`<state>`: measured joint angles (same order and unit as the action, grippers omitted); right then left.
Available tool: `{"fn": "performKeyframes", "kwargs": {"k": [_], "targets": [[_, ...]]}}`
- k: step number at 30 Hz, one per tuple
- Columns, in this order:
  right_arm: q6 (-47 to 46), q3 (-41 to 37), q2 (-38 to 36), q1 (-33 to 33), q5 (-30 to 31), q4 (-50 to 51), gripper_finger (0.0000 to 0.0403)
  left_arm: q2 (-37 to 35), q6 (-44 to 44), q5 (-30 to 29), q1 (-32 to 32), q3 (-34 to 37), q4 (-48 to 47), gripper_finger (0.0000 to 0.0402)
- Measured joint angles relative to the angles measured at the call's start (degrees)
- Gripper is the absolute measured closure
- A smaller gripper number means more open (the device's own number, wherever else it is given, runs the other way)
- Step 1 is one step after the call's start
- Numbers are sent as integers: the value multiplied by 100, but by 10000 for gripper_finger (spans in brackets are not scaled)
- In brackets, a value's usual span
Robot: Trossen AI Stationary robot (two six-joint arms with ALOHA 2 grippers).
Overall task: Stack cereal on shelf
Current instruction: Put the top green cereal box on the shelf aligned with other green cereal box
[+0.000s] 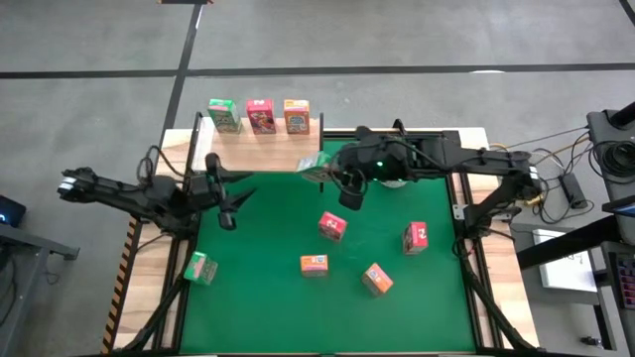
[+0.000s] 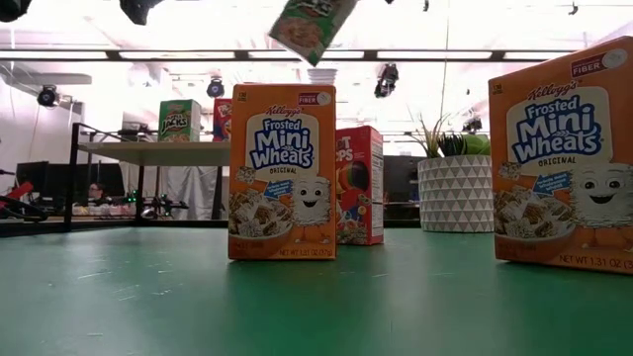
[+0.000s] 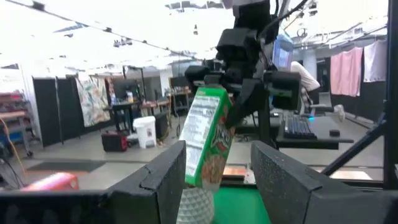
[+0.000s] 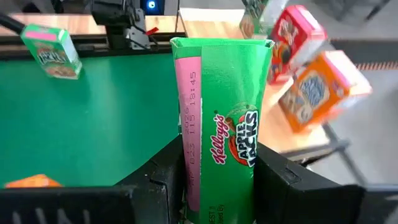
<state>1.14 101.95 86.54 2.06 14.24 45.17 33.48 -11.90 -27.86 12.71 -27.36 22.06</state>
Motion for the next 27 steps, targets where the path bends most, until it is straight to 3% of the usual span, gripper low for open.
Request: {"fn": "performKeyframes", "kwargs": {"k": [6,13,17,27], "targets": [[408,965,799,220,-399,18,275,-453,-518,-2,0,219,-30,236],[712,2087,1722,427,-881,813,275,-985,-667,-3,0,469,-159,236],[854,2303,2134,467,-874,1037,275,-1217,-608,-4,0,468,-340,236],[1191,2634,2772,784,-610,495,275,-1415,-731,-4,0,470,-413,236]]}}
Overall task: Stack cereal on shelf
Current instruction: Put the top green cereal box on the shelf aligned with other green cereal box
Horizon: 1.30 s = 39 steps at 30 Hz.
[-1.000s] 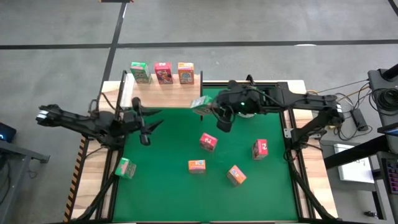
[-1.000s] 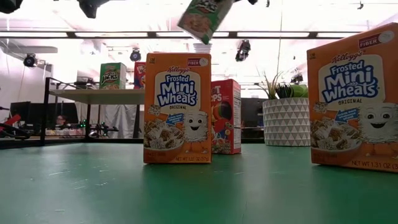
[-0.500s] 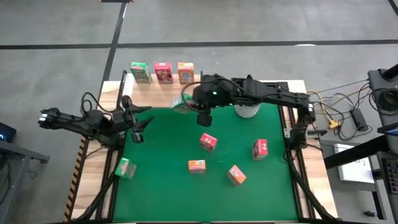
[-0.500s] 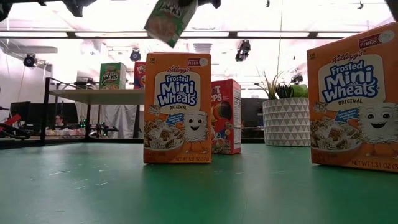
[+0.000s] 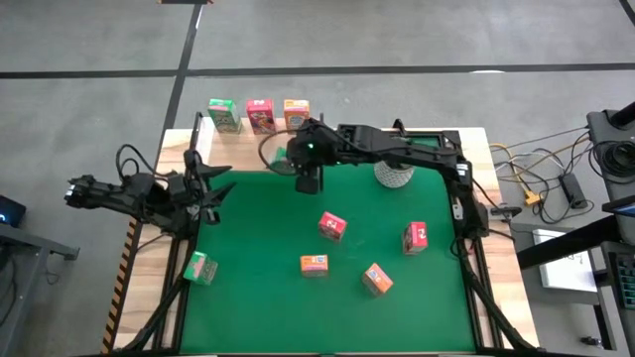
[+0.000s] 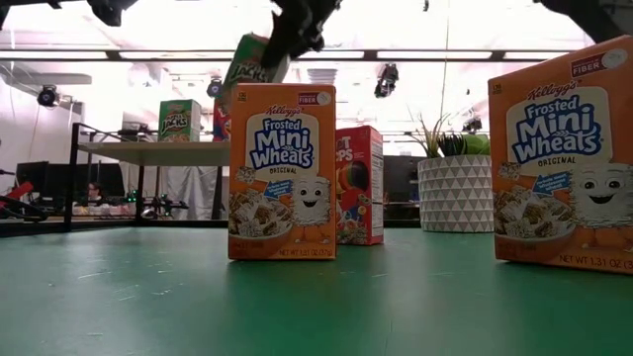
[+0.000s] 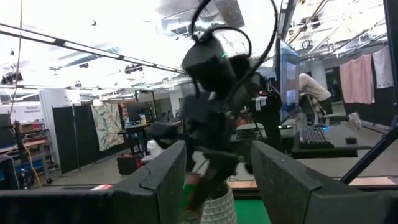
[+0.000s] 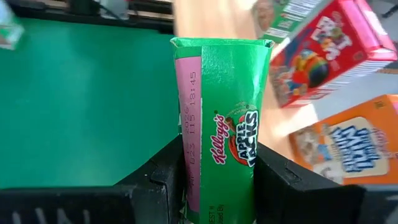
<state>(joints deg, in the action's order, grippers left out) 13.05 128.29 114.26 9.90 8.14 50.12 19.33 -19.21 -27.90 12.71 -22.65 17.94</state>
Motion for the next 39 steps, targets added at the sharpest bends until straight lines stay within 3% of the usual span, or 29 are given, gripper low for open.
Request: {"fn": "performKeyframes", "kwargs": {"k": [8,21,31,39], "targets": [[-55,65,125,327,-17,-211,267,-20,-151,2,0,0,26,236],[-166,39,289,562,-63,-243,189,-22,-238,2,0,0,48,236],[-205,221,250,552,-64,-144,186,-18,-238,2,0,0,45,236],[-168,600,-30,429,-67,502,192,104,-238,2,0,0,43,236]]}}
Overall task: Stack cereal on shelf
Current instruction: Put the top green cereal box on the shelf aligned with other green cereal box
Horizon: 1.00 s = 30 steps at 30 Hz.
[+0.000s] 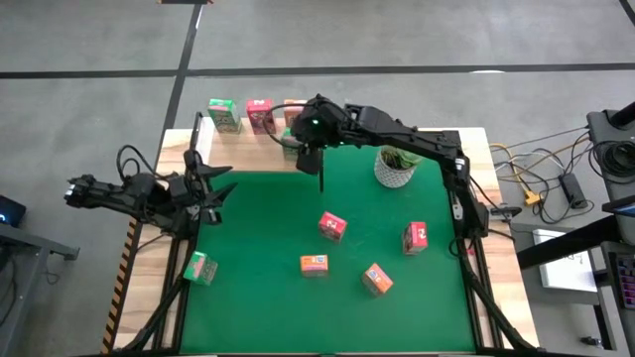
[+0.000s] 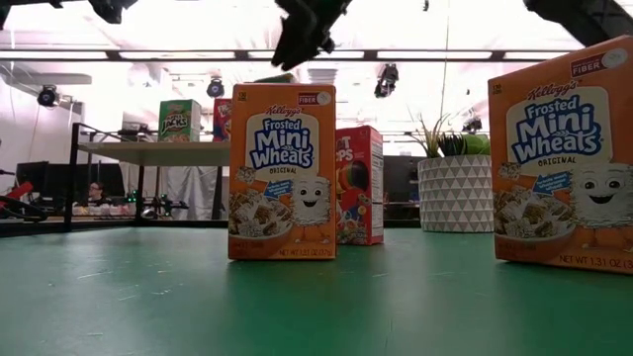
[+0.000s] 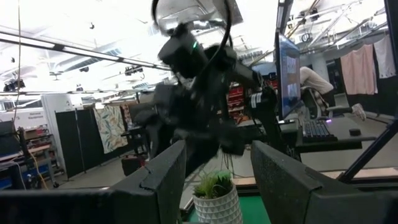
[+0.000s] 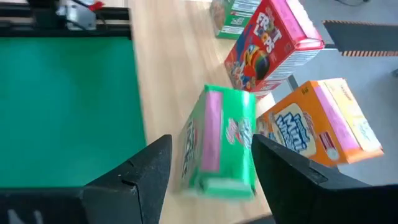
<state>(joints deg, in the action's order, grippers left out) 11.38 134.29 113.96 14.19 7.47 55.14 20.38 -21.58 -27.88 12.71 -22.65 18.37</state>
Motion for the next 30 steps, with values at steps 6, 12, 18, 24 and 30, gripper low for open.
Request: {"fn": "performKeyframes", "kwargs": {"k": [6,12,18,24,30], "targets": [[27,-330,-572,-437,2,362,223,190,0,0,0,-2,-52,236],[-10,-1667,-1343,-988,-14,215,258,415,0,2,0,-2,-48,236],[-124,-3939,-2522,-1415,-2,-1012,279,703,188,2,0,-2,25,236],[314,-6250,-3794,-1536,1,-3212,288,1207,541,42,0,-2,494,236],[916,-7884,-4743,-1452,2,-5081,295,1747,557,45,0,-372,632,236]]}}
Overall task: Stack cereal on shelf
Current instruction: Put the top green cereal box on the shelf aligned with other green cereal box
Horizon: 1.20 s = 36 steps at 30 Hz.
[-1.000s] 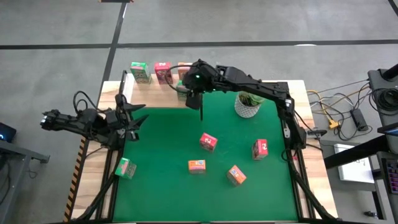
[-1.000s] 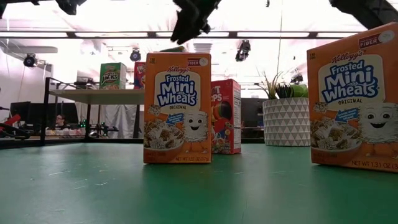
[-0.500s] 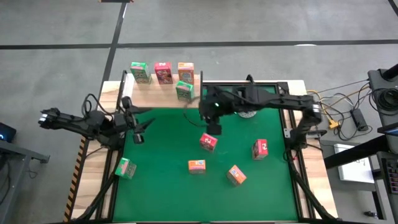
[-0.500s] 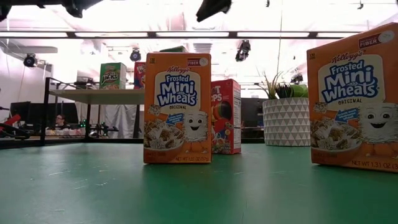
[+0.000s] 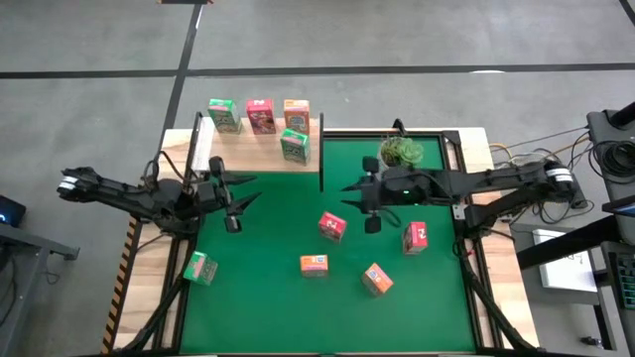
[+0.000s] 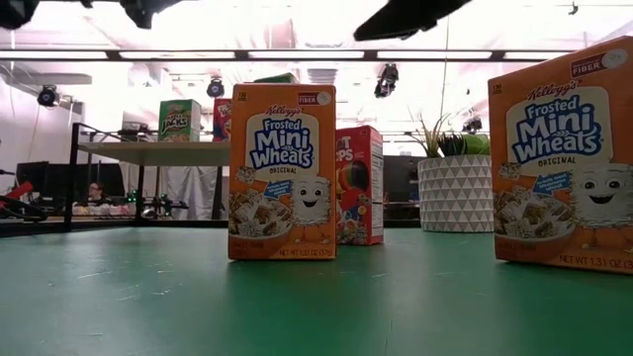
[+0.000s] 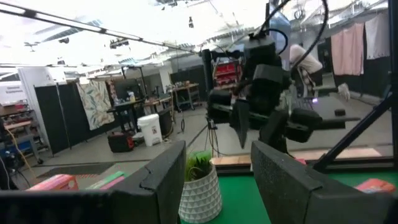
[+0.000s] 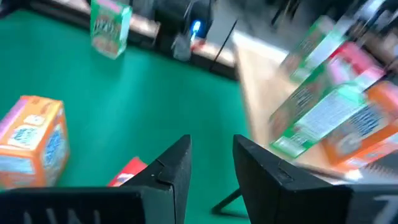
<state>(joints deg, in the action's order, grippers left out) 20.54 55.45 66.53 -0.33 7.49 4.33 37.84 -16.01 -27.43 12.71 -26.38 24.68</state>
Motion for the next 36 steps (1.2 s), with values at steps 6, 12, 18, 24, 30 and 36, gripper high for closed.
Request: {"fn": "performKeyframes", "kwargs": {"k": [6,12,18,24,30,36], "targets": [[422,-769,-597,273,58,-712,306,516,-298,1,-25,-1114,-1615,236],[397,-871,-737,599,968,-717,325,1040,520,-91,-384,-2504,-4720,236],[363,-876,-674,791,1204,-704,350,1588,2450,-1273,-935,-3221,-7499,245],[759,-877,-732,786,1203,-824,373,1865,3213,-1052,-1286,-3062,-8277,281],[1093,-877,-797,788,1202,-951,391,2120,3433,-1243,-1562,-3055,-8560,319],[1261,-877,-790,788,1196,-933,394,2385,3590,-1241,-1764,-3046,-8722,346]]}}
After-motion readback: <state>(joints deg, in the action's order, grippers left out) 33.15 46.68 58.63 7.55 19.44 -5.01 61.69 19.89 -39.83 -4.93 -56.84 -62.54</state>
